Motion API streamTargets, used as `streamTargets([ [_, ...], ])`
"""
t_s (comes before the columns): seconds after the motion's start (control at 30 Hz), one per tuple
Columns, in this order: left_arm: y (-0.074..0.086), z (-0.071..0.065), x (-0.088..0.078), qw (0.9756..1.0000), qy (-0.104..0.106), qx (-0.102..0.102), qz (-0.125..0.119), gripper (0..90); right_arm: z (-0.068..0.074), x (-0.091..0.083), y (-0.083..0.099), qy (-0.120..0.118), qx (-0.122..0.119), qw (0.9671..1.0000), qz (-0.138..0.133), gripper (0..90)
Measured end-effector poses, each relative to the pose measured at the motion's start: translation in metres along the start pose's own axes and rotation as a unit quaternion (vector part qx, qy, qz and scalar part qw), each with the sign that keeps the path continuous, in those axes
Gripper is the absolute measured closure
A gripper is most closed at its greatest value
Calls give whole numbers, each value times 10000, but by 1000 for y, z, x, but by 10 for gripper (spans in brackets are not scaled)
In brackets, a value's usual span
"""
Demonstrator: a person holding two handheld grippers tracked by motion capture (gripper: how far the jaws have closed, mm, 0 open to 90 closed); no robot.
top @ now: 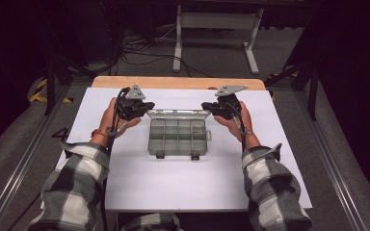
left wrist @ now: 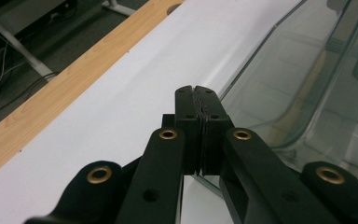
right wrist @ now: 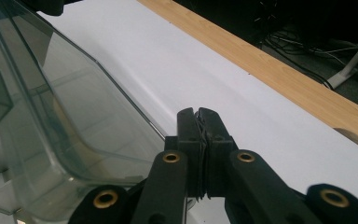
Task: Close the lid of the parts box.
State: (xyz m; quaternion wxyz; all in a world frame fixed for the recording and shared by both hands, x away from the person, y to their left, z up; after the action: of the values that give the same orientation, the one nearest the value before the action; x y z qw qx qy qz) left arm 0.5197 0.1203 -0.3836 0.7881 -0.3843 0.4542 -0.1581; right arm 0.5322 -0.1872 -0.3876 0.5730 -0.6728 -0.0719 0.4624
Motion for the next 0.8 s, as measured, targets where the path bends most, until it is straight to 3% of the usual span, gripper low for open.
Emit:
streamTargets([
  [0.8,15,-31,-13,9985,220,488,87,895,18,-15,22,-325,-172,9990,255,900],
])
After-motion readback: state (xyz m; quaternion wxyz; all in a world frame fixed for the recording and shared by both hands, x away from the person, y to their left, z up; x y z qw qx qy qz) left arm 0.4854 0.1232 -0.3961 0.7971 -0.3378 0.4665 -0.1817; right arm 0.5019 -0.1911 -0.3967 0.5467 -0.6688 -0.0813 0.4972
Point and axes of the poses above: each handheld gripper's, and its own axes: x roughly forward along the jaws, y roughly out of its underside, z roughly to its left, the point moved 3 cm from there along x, roughly forward along the jaws, and after that the axes turned 10 degrees about x, right-handed, at the moved point
